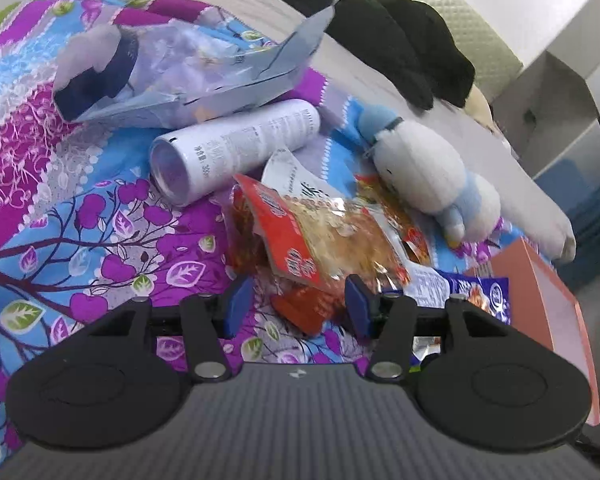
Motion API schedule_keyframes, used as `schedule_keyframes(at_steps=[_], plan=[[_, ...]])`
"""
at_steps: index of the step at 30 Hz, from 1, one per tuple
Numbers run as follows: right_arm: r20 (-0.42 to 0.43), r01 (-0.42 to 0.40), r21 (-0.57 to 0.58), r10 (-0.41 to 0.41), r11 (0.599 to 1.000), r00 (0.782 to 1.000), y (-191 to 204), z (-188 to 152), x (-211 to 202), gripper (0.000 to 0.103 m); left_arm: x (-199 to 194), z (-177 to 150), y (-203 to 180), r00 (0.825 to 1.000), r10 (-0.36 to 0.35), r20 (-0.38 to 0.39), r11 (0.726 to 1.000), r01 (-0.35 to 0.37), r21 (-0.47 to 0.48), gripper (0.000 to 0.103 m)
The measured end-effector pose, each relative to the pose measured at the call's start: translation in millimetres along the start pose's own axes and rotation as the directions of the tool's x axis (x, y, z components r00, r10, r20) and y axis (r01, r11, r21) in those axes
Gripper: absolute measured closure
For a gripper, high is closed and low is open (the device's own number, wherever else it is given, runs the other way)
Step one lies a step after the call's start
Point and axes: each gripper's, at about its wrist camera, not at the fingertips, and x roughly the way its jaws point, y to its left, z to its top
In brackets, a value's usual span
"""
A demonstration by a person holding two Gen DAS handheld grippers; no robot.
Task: Organize snacks
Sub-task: 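Grasp the red-labelled snack bag with the left gripper while the right gripper grasps the blue noodle packet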
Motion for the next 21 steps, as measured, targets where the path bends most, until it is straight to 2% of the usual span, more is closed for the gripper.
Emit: schedule_keyframes(at_steps=[5, 8, 11, 12, 13, 15, 16, 19, 21], plan=[[-0.015, 0.01, 0.022, -0.01, 1.0, 1.0, -4.2, 2.9, 21.2, 0.029, 12.6, 4.0, 6.4, 0.999, -0.039, 0.003, 0.998, 0.039, -0.042, 0.048], [-0.024, 0.021, -0.011, -0.021, 1.0, 0.999, -0.4, 3.4, 30.6, 0.029, 17.9, 6.2, 5.3, 0.999, -0.051, -0.001, 0.998, 0.051, -0.046, 0.055], [-0.043, 0.009, 0.005, -0.009, 1.0, 0.999, 0.1, 3.6, 38.8, 0.03, 21.3, 10.8, 4.1, 0.999, -0.05, -0.006, 0.997, 0.05, -0.052, 0.072], [-0.041, 0.002, 0.01, -0.002, 1.0, 0.999, 0.4, 3.3, 39.6, 0.03, 21.3, 11.8, 3.7, 0.998, -0.056, -0.015, 0.997, 0.055, -0.058, 0.083], [-0.036, 0.003, 0.007, -0.003, 1.0, 0.999, 0.8, 3.4, 39.7, 0.031, 19.8, 12.7, 3.1, 0.998, -0.068, -0.015, 0.996, 0.067, -0.064, 0.089], [-0.026, 0.007, -0.005, -0.007, 1.0, 1.0, 2.5, 3.6, 38.1, 0.041, 13.3, 13.1, -1.7, 0.996, -0.085, -0.001, 0.995, 0.085, -0.055, 0.093], [-0.029, 0.003, -0.004, -0.003, 1.0, 1.0, 2.7, 3.9, 37.6, 0.05, 9.9, 12.8, -5.0, 0.996, -0.087, 0.005, 0.995, 0.087, -0.038, 0.095], [-0.029, -0.003, 0.003, 0.003, 1.0, 1.0, 1.6, 2.7, 31.4, 0.067, 1.9, 9.1, -10.8, 0.997, -0.08, 0.007, 0.997, 0.08, -0.009, 0.099], [-0.029, 0.001, -0.007, -0.002, 1.0, 1.0, 2.2, 1.0, 23.1, 0.078, -5.3, 5.1, -10.2, 0.996, -0.085, 0.009, 0.996, 0.085, -0.021, 0.099]])
